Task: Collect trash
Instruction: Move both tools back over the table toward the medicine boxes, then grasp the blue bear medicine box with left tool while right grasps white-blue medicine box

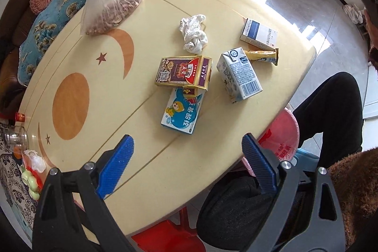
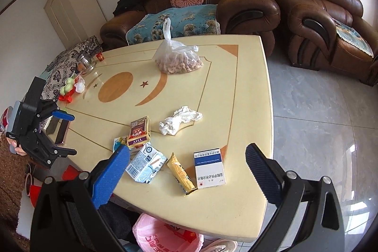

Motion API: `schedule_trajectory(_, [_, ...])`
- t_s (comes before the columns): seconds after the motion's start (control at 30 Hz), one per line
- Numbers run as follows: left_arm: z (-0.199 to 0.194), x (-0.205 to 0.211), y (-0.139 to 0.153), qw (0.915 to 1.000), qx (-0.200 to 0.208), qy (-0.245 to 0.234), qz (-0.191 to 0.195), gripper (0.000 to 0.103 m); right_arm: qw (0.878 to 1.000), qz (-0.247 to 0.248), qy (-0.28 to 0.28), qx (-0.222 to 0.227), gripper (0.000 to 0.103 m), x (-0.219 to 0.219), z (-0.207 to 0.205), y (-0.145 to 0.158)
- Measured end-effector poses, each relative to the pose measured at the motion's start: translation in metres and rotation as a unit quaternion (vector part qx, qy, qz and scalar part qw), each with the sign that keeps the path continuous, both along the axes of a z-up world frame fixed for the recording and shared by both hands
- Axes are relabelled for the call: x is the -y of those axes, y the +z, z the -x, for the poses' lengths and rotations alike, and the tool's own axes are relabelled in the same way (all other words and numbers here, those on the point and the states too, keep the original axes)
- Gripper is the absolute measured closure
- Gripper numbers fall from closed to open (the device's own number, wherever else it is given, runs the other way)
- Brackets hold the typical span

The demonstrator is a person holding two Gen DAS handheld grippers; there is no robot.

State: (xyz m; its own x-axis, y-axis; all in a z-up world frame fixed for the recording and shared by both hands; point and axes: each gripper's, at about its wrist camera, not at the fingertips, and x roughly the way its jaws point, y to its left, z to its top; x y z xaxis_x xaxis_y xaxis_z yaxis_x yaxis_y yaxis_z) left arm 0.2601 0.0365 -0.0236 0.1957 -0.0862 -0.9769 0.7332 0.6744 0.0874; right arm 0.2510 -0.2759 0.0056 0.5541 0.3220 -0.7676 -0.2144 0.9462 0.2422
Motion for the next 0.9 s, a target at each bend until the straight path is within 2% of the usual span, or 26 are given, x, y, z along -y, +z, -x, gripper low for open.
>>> schedule_trajectory(0.4, [-0.023, 0.012, -0.065, 0.9978, -0.046, -0.027, -0.04, 0.013, 0.999, 0.015, 0.009, -0.033, 0.007, -0.009, -0.031, -0.039])
schedule_trajectory(0.9, [-0.038, 0.025, -0.11, 0.9943, -0.072, -0.055, -0.056, 0.013, 0.996, 0.042, 0.031, -0.078, 0.007, -0.023, -0.058, -0.093])
